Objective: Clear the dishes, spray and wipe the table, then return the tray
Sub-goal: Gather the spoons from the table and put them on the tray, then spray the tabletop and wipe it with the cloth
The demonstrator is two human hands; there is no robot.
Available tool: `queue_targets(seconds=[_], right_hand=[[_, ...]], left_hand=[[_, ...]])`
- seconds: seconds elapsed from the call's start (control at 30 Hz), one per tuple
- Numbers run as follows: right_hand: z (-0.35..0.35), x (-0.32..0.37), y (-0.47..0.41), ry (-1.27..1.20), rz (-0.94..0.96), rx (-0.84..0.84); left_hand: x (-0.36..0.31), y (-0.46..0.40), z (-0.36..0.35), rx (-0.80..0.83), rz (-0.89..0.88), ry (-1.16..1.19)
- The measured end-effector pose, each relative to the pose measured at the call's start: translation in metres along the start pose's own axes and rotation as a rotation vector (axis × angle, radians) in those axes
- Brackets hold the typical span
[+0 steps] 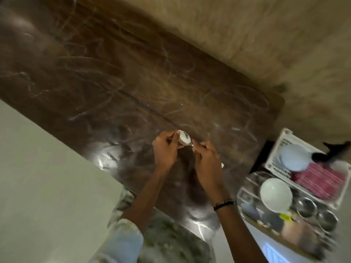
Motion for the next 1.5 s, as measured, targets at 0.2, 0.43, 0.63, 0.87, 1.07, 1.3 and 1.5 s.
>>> queue_targets(seconds=[0.2, 0.43, 0.63, 0.87, 1.07, 1.3, 1.5], right_hand=[[0.085, -0.086, 0.117, 0.276, 0.007, 0.107], [0.145, -0.163, 0.256, 0.403, 0.081, 0.096], [0.162, -0.209, 0.311, 0.388, -0.022, 0.059], [0.141, -0.272, 0.309, 0.296, -0.119, -0.022], [0.134, -0.290, 0.307, 0.251, -0.115, -0.039], [0.135, -0.289, 0.306, 0.292, -0.071, -0.054], [0.171, -0.250, 0.298, 0.396, 0.032, -0.229]], left_hand=[[0.052, 0.087, -0.095, 0.071, 0.021, 0.009], [0.120, 0.195, -0.170, 0.179, 0.131, -0.093], [0.161, 0.229, -0.206, 0.237, 0.177, -0.157], [0.183, 0.211, -0.249, 0.186, 0.122, -0.260], [0.192, 0.196, -0.261, 0.173, 0.104, -0.389], [0.177, 0.199, -0.262, 0.189, 0.030, -0.457], [0.156, 0.212, -0.224, 0.123, -0.110, -0.411]])
Point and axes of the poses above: each hand's wrist, its own y-axis away from the middle knuckle, its own z-axis out of the back of the hand, x = y × z, the point moved 2 cm from there along -y, towards the middle knuckle, and after that the axes turned 14 degrees about z, right-handed, at the moved point
